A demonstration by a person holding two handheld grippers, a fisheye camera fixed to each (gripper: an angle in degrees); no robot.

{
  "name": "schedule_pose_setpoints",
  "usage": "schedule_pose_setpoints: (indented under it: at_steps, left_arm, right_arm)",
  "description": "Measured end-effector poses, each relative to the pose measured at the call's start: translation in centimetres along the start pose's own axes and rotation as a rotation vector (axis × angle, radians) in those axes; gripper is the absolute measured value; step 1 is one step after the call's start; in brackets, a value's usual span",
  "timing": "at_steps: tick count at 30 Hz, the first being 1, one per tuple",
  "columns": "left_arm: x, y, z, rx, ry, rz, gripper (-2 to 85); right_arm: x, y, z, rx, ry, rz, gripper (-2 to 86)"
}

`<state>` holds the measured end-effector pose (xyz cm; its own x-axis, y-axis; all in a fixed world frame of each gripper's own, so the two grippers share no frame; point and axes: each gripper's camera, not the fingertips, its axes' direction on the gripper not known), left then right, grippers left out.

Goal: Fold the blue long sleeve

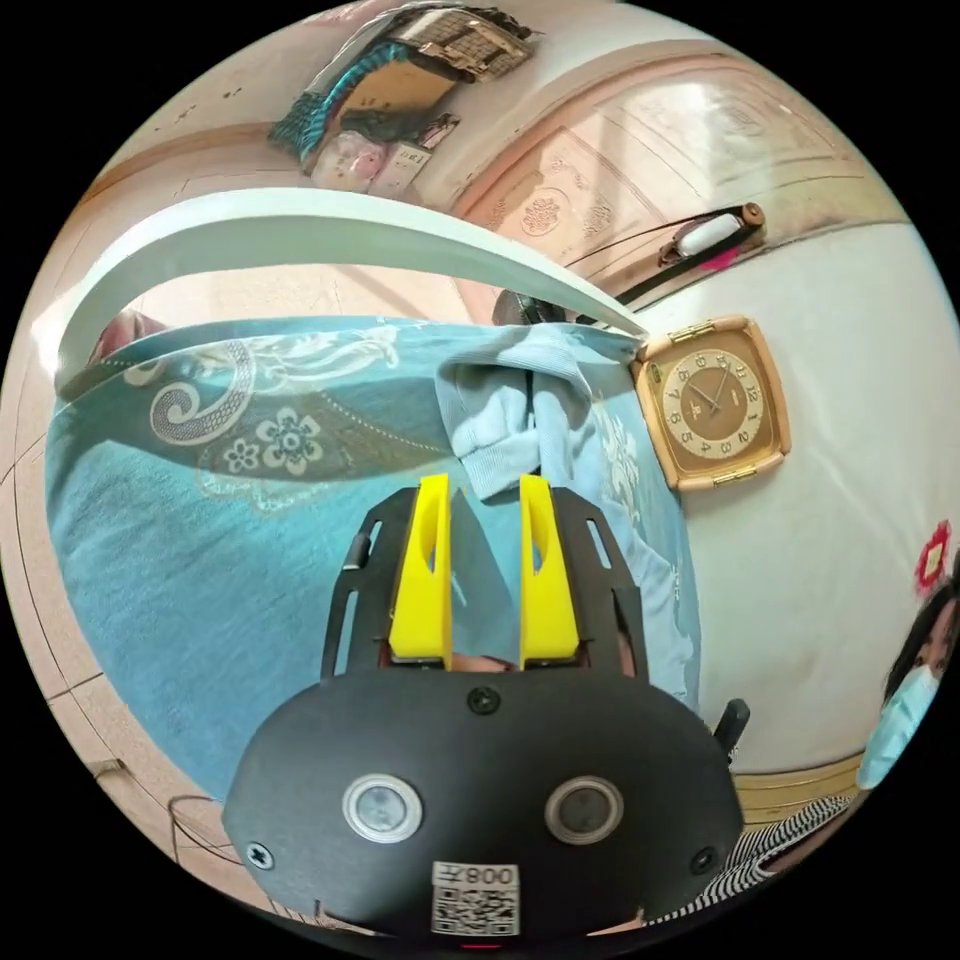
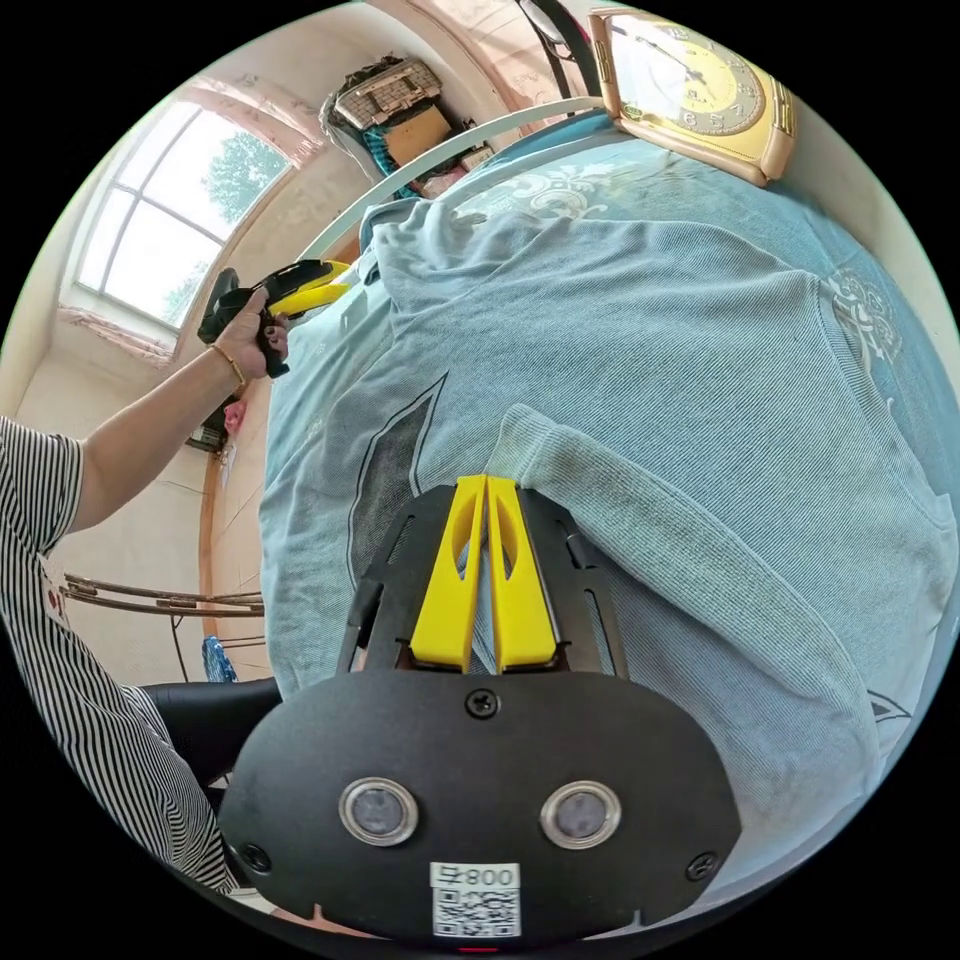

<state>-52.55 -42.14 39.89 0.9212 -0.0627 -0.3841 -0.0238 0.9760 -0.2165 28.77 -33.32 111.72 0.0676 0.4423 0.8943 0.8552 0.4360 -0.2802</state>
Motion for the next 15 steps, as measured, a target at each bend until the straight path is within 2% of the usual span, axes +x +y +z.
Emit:
schedule_pose_setpoints:
  at_steps: [2,7,12,15]
  left_arm:
    - [-1.1,-1.5,0.4,-0.002,0.039,-0.082,7.6]
    - [-1.1,-2.5,-0.7,-0.028,0.151,-0.115,4.8]
    - [6.0,-3.2,-6.7,0.051,0.189,0.087,3.6]
    - [14.8,-3.8,-11.3,0.097,0.194,0.34,3.1]
  right_arm:
    - [0.3,-0.1,0.4,-0.007,-0.004,0.001,0.1]
    - [0.6,-0.3,1.3,-0.018,0.027,0.005,0.1]
    - [1.0,-0.2,1.8,-0.01,0.04,0.019,0.2]
    - [1.4,-0.2,1.9,-0.014,0.036,0.025,0.3]
